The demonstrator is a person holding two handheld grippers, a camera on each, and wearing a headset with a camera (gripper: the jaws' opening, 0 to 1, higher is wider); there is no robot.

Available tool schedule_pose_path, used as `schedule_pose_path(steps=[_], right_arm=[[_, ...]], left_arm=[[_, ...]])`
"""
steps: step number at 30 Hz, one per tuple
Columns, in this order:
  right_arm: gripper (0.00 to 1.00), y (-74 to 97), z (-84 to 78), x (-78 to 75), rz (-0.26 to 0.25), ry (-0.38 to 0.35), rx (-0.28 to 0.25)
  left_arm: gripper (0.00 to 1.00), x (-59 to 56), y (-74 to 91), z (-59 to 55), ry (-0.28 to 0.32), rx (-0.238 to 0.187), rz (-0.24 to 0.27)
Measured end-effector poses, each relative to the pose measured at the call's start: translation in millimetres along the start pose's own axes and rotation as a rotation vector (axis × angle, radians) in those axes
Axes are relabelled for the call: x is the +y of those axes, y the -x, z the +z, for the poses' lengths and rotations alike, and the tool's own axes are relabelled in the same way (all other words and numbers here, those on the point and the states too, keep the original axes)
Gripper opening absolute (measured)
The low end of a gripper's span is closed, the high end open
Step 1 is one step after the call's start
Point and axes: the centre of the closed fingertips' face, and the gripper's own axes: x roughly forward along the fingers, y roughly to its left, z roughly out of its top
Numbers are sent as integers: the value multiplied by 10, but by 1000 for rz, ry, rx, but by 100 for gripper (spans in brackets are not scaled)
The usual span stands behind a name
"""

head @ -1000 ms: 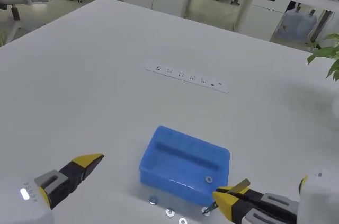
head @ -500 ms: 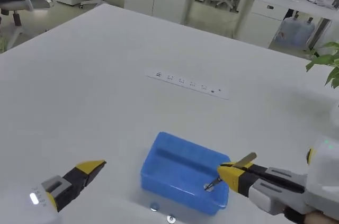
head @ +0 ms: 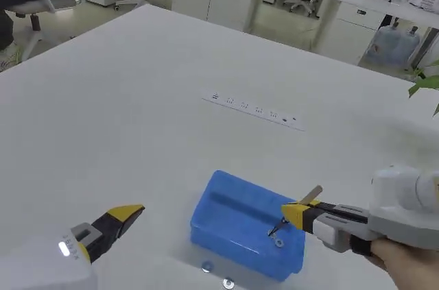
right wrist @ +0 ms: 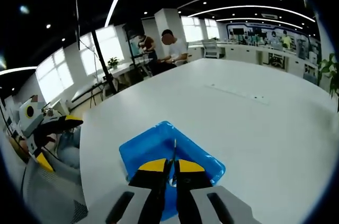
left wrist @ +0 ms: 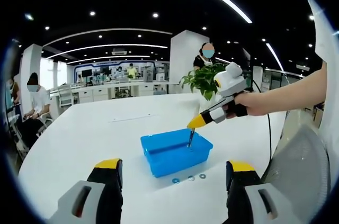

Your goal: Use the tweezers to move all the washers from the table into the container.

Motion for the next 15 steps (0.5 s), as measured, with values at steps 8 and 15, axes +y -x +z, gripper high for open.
schedule_pose_path(steps=[8,15], right_arm=[[2,-118,-116,-79,-8,9,46],[2,-187,-176,-72,-5,26,70]], left_arm=[[81,11,6,1,5,0,2],[80,17,7,-2,11,1,3]])
